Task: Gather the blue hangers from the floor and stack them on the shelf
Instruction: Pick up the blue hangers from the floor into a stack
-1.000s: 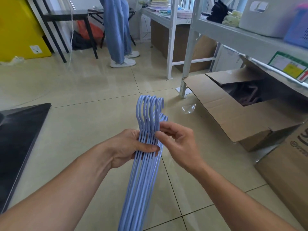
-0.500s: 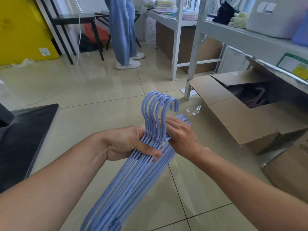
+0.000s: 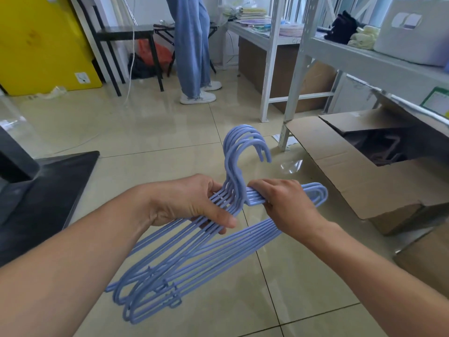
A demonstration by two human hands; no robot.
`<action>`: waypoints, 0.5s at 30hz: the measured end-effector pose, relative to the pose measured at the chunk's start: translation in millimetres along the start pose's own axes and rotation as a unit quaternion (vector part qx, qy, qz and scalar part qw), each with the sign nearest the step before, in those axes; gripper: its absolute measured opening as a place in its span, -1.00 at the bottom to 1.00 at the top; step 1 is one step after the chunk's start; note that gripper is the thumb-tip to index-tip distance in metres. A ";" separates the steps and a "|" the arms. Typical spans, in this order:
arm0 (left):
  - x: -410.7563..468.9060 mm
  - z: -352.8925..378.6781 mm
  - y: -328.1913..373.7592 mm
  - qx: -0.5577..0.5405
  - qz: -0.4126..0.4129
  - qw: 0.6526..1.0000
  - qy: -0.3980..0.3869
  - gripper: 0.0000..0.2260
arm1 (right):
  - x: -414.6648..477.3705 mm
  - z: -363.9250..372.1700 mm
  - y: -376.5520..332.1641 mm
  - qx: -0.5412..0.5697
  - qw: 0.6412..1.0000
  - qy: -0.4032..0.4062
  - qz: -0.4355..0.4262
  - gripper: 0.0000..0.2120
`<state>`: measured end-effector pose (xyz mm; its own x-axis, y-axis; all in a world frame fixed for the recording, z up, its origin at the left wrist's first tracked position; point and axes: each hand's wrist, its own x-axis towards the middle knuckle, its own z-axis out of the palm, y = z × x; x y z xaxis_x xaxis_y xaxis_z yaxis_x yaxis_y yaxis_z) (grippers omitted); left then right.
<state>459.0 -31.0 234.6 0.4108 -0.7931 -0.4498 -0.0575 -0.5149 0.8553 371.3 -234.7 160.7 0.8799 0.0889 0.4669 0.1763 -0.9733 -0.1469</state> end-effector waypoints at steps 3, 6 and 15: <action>-15.4 13.2 -3.0 0.251 0.002 0.956 0.155 -0.49 | 3.9 -7.5 -1.4 -0.009 1.000 -0.011 0.013 -0.83; -27.9 38.5 -16.8 0.469 -0.027 0.827 0.309 -0.24 | 6.9 -12.8 -2.4 -0.024 0.999 -0.019 0.033 -0.87; -8.8 28.9 -52.2 0.602 0.033 0.689 0.401 -0.44 | 16.3 -11.5 -12.4 -0.087 0.989 -0.054 0.111 -0.86</action>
<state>432.0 -6.6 186.5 0.7147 -0.6410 0.2798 -0.6152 -0.7665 -0.1846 378.4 -223.6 180.1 0.9320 -0.1172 0.3431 -0.0957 -0.9923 -0.0789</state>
